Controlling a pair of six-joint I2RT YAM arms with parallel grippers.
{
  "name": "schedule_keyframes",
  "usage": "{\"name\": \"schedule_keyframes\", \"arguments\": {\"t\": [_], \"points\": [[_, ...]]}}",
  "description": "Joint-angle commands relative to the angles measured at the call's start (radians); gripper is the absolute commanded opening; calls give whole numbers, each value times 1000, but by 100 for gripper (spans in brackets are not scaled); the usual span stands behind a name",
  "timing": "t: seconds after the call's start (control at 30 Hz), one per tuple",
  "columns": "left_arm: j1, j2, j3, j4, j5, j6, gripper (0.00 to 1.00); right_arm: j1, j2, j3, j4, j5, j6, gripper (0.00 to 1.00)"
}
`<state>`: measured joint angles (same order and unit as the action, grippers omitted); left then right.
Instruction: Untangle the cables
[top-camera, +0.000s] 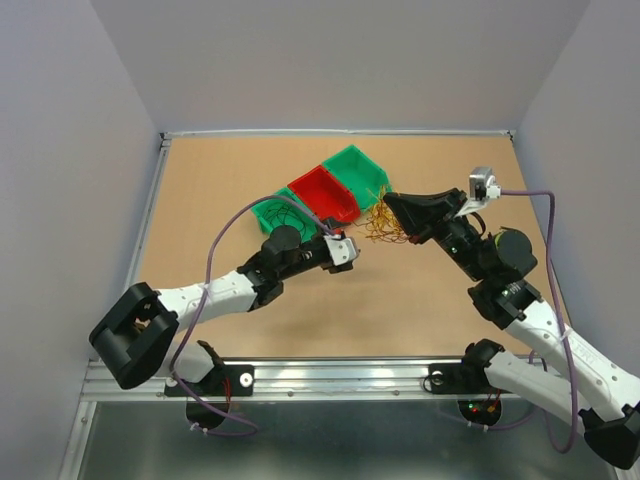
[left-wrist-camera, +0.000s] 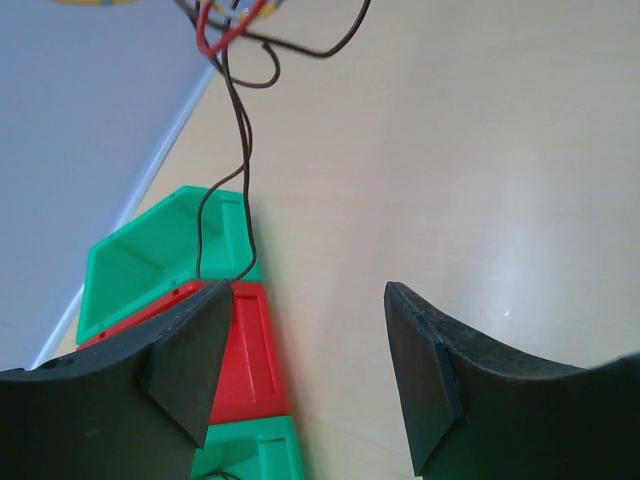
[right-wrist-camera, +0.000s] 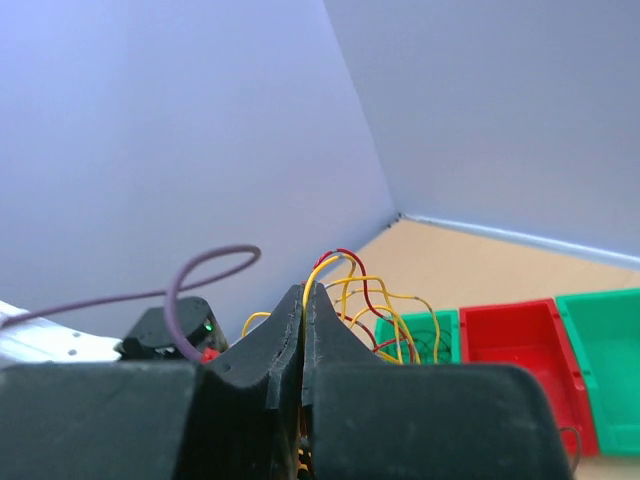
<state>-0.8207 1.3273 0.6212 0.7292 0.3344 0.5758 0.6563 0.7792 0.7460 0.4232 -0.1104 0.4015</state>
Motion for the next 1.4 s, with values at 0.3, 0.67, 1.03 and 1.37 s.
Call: {"name": "schedule_keyframes", "arguments": {"t": [0.3, 0.67, 1.03, 1.37], "points": [[-17, 136, 87, 208, -163, 6, 68, 6, -83, -14, 163, -84, 99, 1], [-34, 80, 68, 311, -179, 1, 66, 6, -123, -48, 169, -98, 117, 1], [-143, 84, 72, 211, -170, 121, 0, 5, -70, -56, 216, -81, 140, 1], [-150, 72, 69, 187, -218, 69, 30, 6, -104, -74, 216, 4, 108, 1]]}}
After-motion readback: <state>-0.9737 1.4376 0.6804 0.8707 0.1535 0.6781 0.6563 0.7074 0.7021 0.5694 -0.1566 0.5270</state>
